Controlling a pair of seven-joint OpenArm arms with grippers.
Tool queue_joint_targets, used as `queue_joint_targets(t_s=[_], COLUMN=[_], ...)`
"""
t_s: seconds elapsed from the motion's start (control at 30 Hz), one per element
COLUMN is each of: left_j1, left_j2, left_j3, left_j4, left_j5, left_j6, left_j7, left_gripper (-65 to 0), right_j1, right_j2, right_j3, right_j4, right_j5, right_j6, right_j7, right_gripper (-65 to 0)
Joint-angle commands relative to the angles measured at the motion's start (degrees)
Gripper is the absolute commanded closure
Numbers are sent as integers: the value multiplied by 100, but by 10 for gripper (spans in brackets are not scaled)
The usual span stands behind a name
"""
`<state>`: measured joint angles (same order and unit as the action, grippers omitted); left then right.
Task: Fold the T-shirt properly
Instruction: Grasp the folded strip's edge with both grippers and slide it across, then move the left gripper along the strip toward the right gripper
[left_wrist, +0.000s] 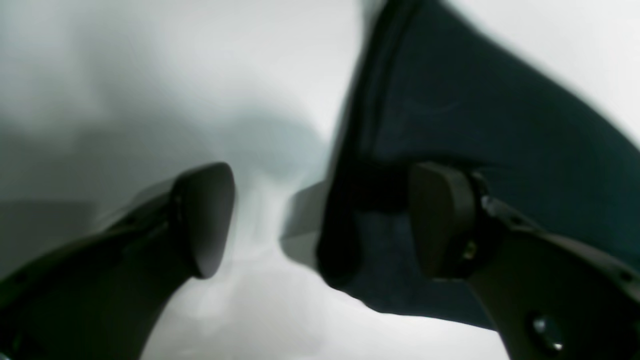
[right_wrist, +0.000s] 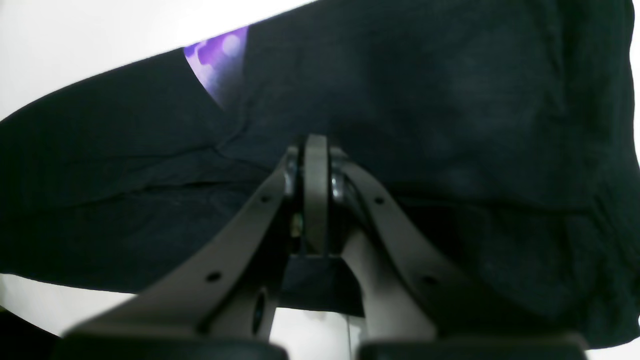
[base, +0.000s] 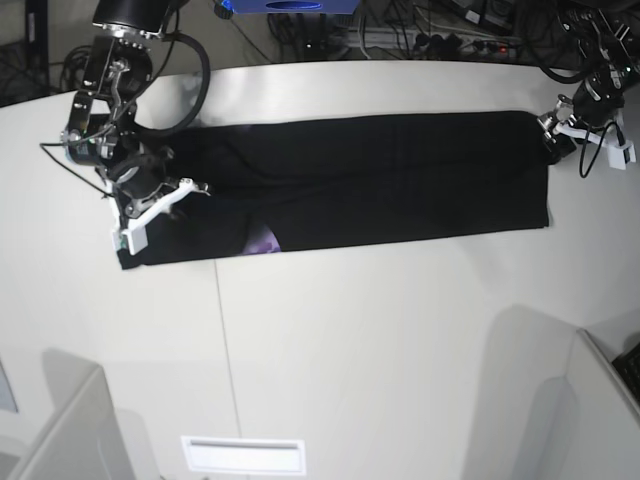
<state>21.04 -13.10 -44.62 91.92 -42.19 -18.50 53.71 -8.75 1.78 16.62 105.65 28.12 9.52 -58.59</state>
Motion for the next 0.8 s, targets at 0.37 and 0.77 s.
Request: queue_joint_targets(t_s=[0.37,0.77], left_j1=[-455,-570], left_j2=[-74,-101], left_j3=[352,343], left_j4=[-730,-783], left_j5=[215,224], left_j6=[-115,-115], left_j7=[-101,-259], left_gripper=[-508,0], right_j1=[-87,-149], right_j2=[28,37], right_j3=[39,39], right_j4=[139,139], right_j5=[76,76], right_j6=[28,28], right_j7=[114,122], right_gripper=[0,0])
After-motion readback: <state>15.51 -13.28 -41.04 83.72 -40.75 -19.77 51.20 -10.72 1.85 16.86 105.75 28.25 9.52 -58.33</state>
